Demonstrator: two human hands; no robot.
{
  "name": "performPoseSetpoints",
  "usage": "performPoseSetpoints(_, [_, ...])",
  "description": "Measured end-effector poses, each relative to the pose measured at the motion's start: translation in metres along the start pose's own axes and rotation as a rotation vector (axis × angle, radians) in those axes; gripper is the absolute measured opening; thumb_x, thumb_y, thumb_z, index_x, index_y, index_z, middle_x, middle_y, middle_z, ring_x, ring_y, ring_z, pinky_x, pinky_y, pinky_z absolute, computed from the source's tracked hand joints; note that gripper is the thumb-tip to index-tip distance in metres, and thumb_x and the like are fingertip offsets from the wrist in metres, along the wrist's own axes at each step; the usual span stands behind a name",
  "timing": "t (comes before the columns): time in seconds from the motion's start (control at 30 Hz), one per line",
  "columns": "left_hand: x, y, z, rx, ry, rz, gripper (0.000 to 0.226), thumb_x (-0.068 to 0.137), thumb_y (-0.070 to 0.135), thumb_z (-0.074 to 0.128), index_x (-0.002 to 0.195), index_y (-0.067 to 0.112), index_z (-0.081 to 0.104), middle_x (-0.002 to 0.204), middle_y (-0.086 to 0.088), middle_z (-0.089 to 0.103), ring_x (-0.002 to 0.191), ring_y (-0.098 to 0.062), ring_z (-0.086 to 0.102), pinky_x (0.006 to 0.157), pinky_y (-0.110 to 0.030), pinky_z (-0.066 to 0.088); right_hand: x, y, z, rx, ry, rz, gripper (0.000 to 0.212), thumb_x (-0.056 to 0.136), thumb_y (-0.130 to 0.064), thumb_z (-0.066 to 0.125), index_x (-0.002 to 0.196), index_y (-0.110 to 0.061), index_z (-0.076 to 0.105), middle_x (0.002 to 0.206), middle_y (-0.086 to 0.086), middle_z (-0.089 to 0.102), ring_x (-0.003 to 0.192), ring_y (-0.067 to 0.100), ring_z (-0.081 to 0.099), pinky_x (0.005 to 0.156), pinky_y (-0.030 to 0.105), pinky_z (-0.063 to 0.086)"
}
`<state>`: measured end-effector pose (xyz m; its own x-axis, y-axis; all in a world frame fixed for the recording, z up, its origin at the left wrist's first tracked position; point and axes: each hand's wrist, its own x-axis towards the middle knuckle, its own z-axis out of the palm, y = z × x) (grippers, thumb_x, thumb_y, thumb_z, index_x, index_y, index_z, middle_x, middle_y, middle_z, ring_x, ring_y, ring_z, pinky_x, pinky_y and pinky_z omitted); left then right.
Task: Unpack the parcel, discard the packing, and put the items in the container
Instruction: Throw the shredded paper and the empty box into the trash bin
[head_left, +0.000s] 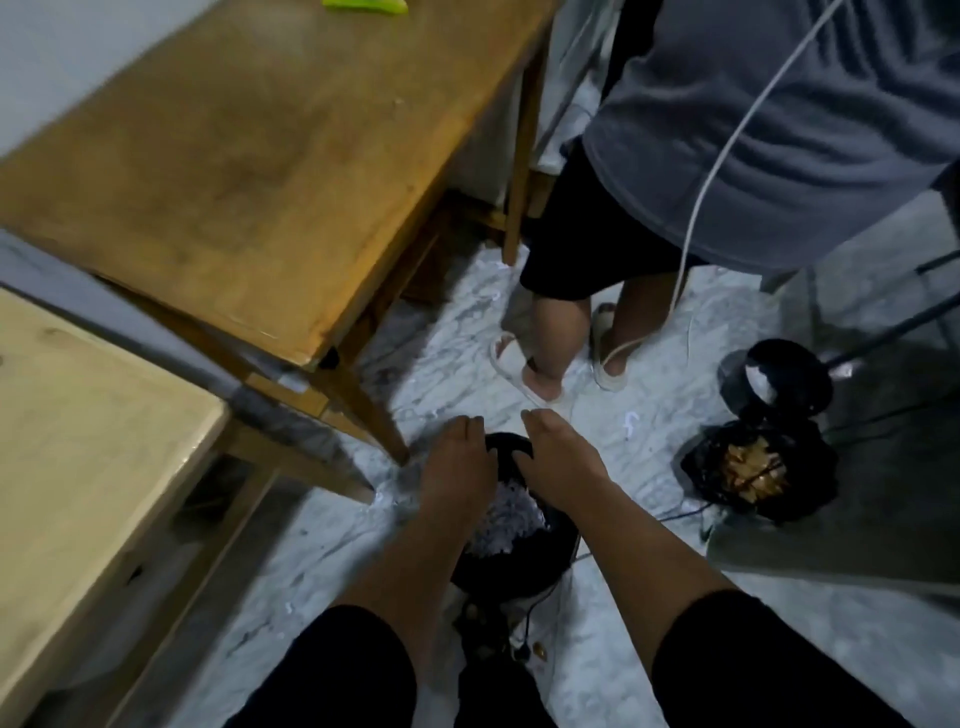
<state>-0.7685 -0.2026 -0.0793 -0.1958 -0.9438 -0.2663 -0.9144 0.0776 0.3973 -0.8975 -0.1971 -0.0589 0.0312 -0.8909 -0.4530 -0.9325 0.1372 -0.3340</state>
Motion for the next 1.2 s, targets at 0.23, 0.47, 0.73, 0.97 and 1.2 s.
performPoseSetpoints(0.23, [-0.01, -0.013, -0.131, 0.062, 0.275, -0.002, 0.046, 0.076, 0.019, 0.066, 0.115, -0.003, 0.055, 0.106, -0.021, 0.06, 0.102, -0.037, 0.058, 0.088, -0.039, 0.048, -0.006, -0.095, -0.11, -0.197, 0.133, -0.243, 0.059, 0.096, -0.033, 0.042, 0.144, -0.006, 0.02, 0.153, 0.011, 0.023, 0.143, 0.021, 0.018, 0.113, 0.033, 0.029])
performPoseSetpoints(0.47, [-0.046, -0.059, -0.238, 0.152, 0.537, -0.135, 0.041, 0.089, 0.029, 0.047, 0.121, 0.005, 0.046, 0.117, -0.014, 0.051, 0.112, -0.03, 0.047, 0.097, -0.037, 0.04, -0.03, -0.206, -0.178, -0.28, 0.174, -0.426, 0.061, 0.098, -0.034, 0.037, 0.147, -0.008, 0.013, 0.156, 0.01, 0.017, 0.145, 0.023, 0.014, 0.112, 0.034, 0.026])
performPoseSetpoints(0.73, [-0.118, -0.15, -0.285, 0.126, 0.665, -0.414, 0.045, 0.091, 0.031, 0.046, 0.129, 0.008, 0.041, 0.126, -0.013, 0.049, 0.118, -0.027, 0.044, 0.103, -0.036, 0.036, -0.046, -0.324, -0.15, -0.265, 0.162, -0.634, 0.06, 0.096, -0.032, 0.042, 0.146, -0.009, 0.02, 0.155, 0.007, 0.022, 0.144, 0.022, 0.016, 0.114, 0.037, 0.024])
performPoseSetpoints(0.97, [-0.192, -0.238, -0.239, -0.006, 0.653, -0.599, 0.045, 0.088, 0.028, 0.051, 0.126, 0.003, 0.046, 0.124, -0.017, 0.052, 0.115, -0.032, 0.05, 0.101, -0.039, 0.039, -0.056, -0.393, -0.062, -0.272, -0.011, -0.741, 0.059, 0.094, -0.036, 0.044, 0.143, -0.01, 0.025, 0.151, 0.007, 0.027, 0.136, 0.024, 0.031, 0.11, 0.034, 0.03])
performPoseSetpoints(1.2, [-0.247, -0.276, -0.154, -0.141, 0.543, -0.777, 0.027, 0.091, 0.019, 0.035, 0.11, 0.009, 0.051, 0.112, -0.01, 0.053, 0.103, -0.029, 0.046, 0.088, -0.037, 0.041, -0.048, -0.414, 0.035, -0.355, -0.281, -0.84, 0.059, 0.093, -0.035, 0.047, 0.142, -0.008, 0.028, 0.151, 0.011, 0.029, 0.136, 0.027, 0.032, 0.109, 0.033, 0.031])
